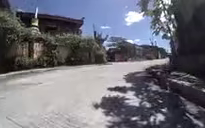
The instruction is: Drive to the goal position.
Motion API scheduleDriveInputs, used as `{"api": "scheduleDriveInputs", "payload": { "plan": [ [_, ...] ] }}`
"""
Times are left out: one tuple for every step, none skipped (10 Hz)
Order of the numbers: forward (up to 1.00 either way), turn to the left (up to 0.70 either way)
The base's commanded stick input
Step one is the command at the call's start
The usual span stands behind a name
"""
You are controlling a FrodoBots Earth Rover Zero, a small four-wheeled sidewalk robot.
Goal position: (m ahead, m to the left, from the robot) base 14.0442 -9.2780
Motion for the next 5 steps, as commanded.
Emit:
{"api": "scheduleDriveInputs", "payload": {
  "plan": [
    [1.00, 0.00],
    [1.00, 0.00],
    [1.00, 0.00],
    [1.00, 0.00],
    [1.00, 0.00]
  ]
}}
